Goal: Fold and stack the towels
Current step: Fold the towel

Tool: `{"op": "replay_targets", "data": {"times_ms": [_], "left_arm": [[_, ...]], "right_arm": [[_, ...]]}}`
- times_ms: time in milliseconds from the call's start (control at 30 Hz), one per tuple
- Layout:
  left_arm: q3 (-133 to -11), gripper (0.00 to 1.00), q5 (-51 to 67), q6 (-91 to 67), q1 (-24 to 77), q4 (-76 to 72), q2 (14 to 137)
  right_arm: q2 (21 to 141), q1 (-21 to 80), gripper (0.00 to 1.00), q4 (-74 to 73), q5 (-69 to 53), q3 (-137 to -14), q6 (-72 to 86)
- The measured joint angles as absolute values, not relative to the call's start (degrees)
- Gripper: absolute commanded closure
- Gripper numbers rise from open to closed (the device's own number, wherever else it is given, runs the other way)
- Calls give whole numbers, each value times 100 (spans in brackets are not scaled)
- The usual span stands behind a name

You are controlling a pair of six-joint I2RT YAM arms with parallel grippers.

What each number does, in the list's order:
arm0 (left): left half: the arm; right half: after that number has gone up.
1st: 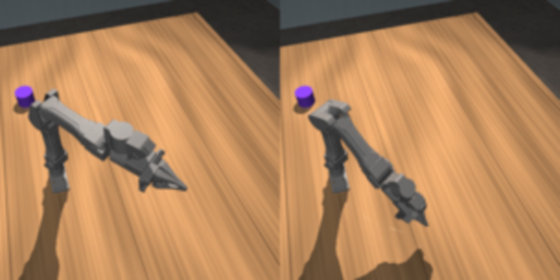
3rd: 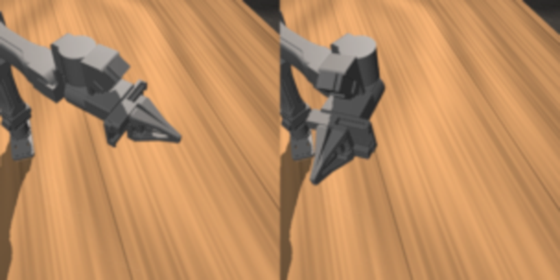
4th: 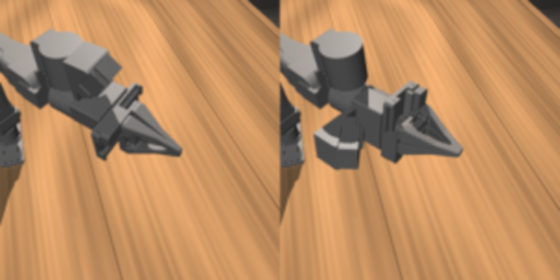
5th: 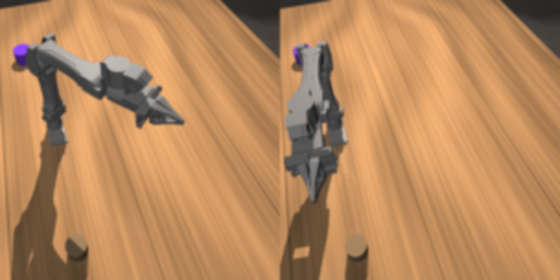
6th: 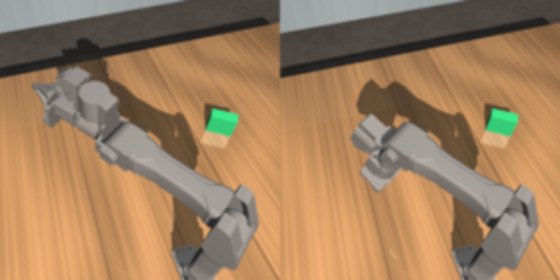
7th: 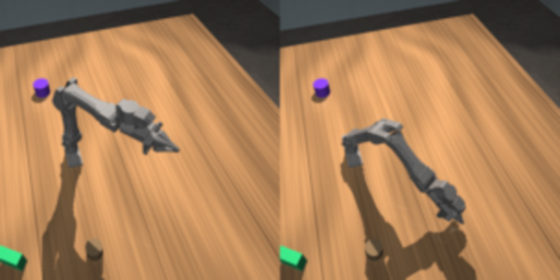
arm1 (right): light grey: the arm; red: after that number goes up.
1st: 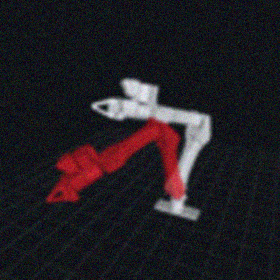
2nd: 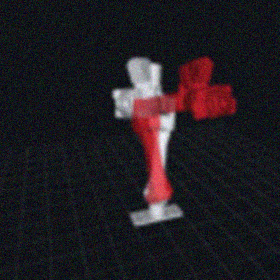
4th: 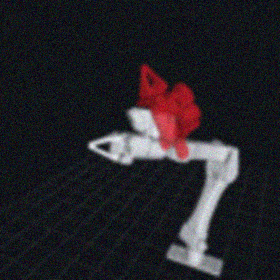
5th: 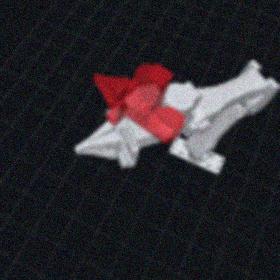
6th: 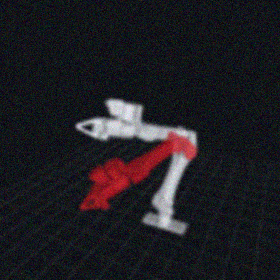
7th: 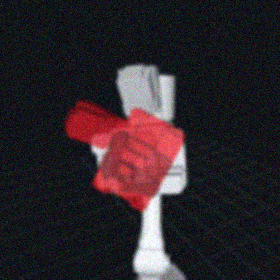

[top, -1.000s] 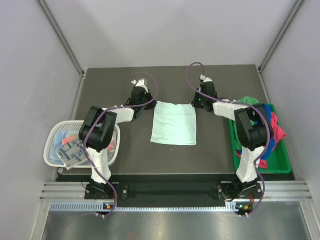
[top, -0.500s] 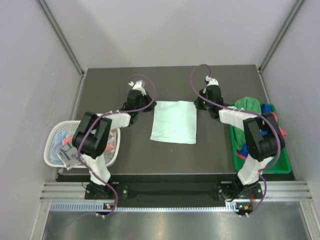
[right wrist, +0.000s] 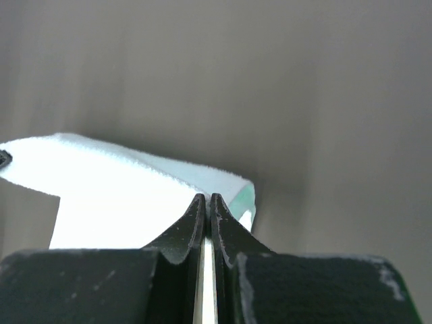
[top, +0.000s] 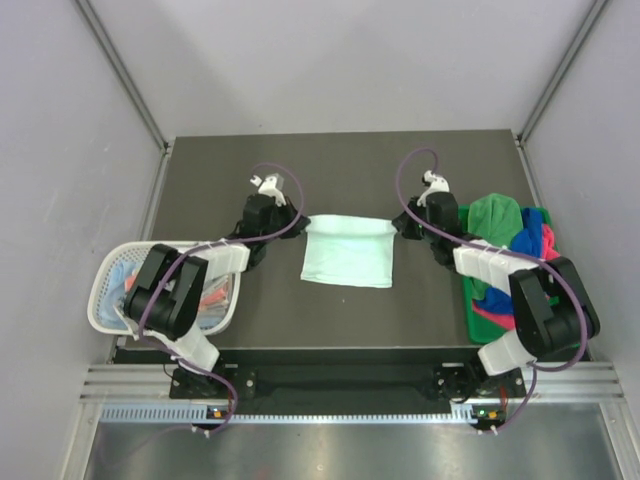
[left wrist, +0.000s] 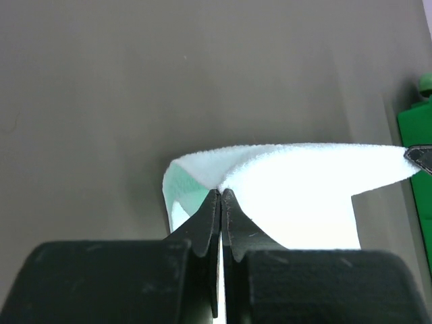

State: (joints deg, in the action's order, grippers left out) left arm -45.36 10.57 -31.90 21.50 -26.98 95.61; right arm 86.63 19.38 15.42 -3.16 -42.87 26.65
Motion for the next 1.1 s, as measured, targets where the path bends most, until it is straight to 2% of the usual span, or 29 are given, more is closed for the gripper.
{"op": "replay_targets", "data": {"times_ms": [400, 667, 1100], "left_arm": [[-3774, 100, 1393, -3385, 2154, -2696, 9028], [-3426, 100, 1472, -3439, 2154, -2674, 8595], [-2788, 100, 1634, -3463, 2196, -2650, 8320]], "right_arm": [[7819, 2154, 100, 1704, -611, -3109, 3028], [7314, 2563, 100, 1669, -401, -2921, 3076], [7194, 2810, 100, 1632, -180, -2397, 3223]]}}
